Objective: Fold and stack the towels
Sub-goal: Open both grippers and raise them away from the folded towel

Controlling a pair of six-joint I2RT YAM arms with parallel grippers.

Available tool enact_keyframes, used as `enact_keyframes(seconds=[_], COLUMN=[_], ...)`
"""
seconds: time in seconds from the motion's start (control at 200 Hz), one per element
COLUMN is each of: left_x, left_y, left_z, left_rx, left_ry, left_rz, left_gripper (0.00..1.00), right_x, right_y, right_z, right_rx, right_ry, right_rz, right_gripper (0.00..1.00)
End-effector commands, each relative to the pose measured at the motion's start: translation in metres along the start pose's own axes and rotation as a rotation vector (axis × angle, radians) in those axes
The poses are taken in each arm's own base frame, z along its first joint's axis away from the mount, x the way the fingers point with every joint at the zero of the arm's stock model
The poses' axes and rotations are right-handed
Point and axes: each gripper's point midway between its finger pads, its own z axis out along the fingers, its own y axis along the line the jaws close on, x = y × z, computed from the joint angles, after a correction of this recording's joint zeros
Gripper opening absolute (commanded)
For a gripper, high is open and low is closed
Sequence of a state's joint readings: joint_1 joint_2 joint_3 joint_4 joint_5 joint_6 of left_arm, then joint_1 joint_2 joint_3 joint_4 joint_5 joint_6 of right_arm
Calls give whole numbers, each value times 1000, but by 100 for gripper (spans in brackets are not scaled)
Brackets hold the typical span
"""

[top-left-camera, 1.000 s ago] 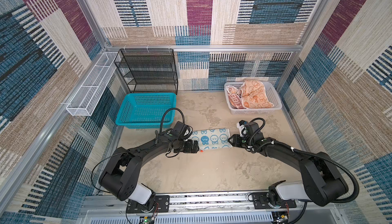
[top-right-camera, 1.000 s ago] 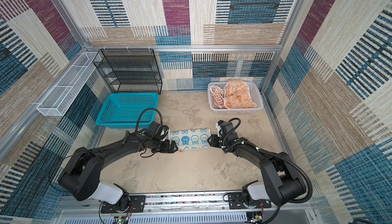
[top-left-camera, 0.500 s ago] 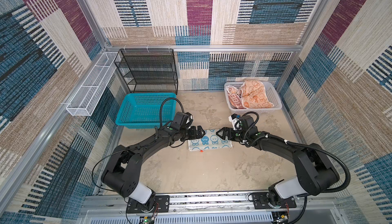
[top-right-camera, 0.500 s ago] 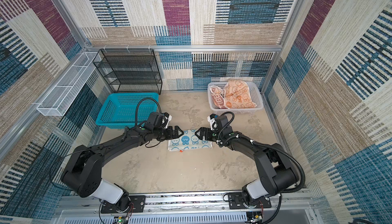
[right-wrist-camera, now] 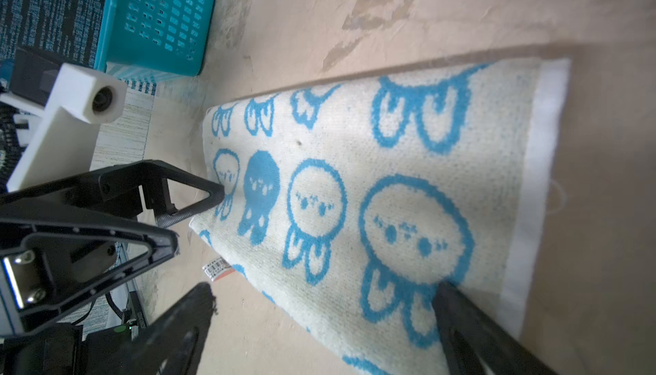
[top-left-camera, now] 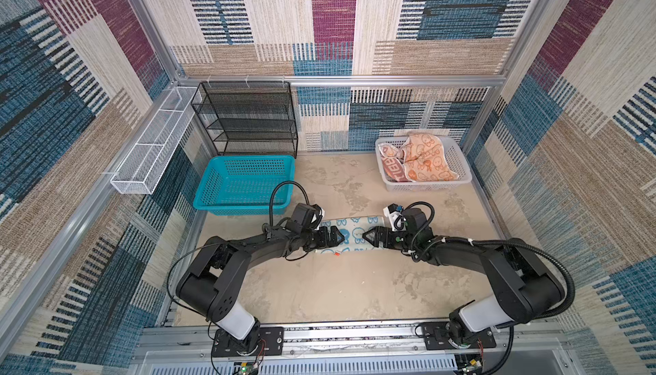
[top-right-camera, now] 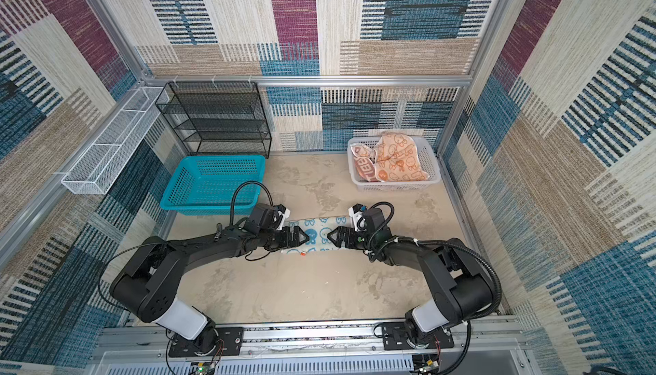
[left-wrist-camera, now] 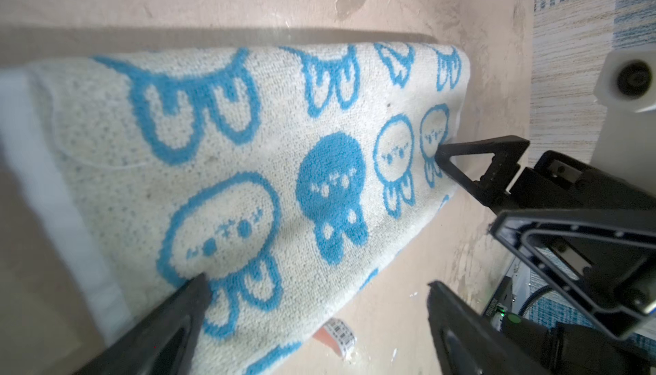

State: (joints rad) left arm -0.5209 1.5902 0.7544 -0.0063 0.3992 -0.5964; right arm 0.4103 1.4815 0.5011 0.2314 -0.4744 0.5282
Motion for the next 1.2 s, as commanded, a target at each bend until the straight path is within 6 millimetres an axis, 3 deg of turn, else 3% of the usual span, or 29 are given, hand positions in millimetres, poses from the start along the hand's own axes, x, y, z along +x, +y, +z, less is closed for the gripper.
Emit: enact_keyframes(seconds=[0.0,0.15,0.235,0.326,0.436,0.531,0.686,0.947,1.072,1.192], left_x=[20,-23,-52,-74,-90,-94,-79,-42,-41,-55], left_y=[30,13,-11,-34,-53,-58,-44,1,9,14], left_z=[-12,-46,-59,-58,-42,-25,-1,32,32,13], left_rx=[-169,-234,-172,-104,-29,30,39,-79,-139,-274], left_ry=[62,-120,-241,-258,-240,-224,-168,-25,-12,-55], left_rz=[14,110,139,133,97,63,23,16,56,137], left_gripper=[100,100,100,100,100,100,100,100,100,100], right_x=[26,-17,-49,-79,-103,-105,-87,-68,-69,-75], right_y=[-27,2,19,30,34,31,11,-20,-18,-9], right_z=[-11,-26,-27,-19,-5,8,19,24,25,21], right_rx=[135,114,80,43,11,-3,8,46,38,14], right_ry=[63,-31,-76,-99,-110,-95,-61,-28,-23,-36], right_rz=[57,-15,-31,-39,-27,-6,31,58,45,18], right_gripper=[99,99,99,99,99,99,99,99,99,99])
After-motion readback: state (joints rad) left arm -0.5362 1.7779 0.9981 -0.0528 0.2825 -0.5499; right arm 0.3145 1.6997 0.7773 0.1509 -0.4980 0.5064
